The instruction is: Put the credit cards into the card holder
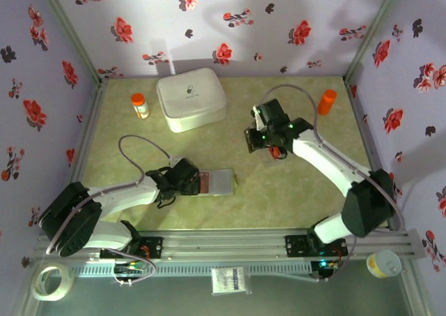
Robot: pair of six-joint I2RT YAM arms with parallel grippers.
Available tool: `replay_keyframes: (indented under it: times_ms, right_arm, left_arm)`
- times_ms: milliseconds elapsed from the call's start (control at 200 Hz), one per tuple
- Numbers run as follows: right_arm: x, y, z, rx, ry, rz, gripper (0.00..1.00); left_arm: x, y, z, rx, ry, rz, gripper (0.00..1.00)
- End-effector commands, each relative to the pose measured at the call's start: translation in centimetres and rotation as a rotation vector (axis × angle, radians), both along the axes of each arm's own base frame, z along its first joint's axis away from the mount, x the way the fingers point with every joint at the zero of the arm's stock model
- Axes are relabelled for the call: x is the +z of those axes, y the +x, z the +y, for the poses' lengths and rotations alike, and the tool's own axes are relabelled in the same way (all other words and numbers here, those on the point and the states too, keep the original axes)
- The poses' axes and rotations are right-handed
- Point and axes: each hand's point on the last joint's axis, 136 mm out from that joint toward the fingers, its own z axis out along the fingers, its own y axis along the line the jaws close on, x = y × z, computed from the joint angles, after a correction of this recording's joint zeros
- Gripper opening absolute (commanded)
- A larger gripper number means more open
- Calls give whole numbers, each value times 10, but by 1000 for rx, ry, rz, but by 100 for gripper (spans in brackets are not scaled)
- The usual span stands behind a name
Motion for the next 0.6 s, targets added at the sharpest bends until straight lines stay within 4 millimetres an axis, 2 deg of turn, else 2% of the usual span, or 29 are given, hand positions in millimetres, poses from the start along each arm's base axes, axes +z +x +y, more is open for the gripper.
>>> replay_keyframes:
  times_ms: [0,120,250,370,595]
  right_arm:
    - [5,-15,41,-14,322,69,0]
    - [-3,-33,68,-18,459,77,0]
    - [-19,-55,93,6,486,91,0]
    - [-38,-67,105,4,478,119,0]
    - [-67,-74,117,-4,473,184,0]
  left_arm:
    - [3,-1,5,8,27,-7,100]
    - [3,-2,6,11,25,-1,100]
    - [2,-5,7,12,25,6,100]
    - [1,-6,9,14,26,7,100]
    - [1,-6,9,16,24,6,100]
